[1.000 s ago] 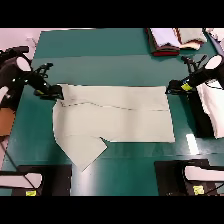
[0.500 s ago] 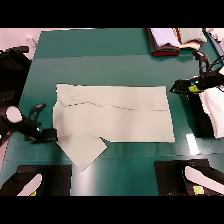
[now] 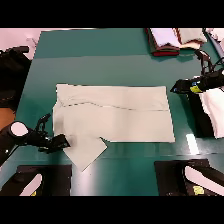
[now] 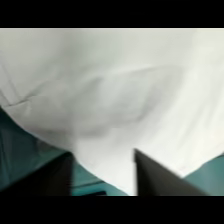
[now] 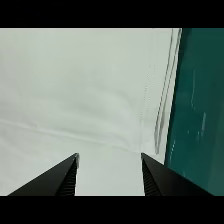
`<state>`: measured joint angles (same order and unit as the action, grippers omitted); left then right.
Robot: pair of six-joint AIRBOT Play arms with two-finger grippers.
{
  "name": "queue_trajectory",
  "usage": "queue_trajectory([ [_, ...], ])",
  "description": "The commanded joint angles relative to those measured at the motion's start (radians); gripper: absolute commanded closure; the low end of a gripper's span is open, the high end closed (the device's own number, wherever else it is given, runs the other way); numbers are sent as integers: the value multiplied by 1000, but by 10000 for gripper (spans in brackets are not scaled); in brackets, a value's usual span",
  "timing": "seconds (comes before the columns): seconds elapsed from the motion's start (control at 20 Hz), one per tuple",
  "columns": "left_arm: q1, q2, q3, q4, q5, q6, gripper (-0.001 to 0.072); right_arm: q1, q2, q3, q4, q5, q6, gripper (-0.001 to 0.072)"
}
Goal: Fold the shirts.
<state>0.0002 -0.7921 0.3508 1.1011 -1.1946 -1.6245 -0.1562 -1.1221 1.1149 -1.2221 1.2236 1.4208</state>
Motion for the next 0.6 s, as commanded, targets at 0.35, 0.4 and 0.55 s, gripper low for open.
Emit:
queue_trajectory([
  [0.35, 0, 45, 123, -43, -21, 89, 683, -188, 95, -261, -58, 198, -34, 261],
  [0.4, 0, 55, 131, -43, -21, 89, 683, -238, 117, -336, -65, 200, -34, 257],
  [0.55, 0, 57, 132, -46, -19, 89, 683, -388, 150, -534, -39, 190, -35, 137],
])
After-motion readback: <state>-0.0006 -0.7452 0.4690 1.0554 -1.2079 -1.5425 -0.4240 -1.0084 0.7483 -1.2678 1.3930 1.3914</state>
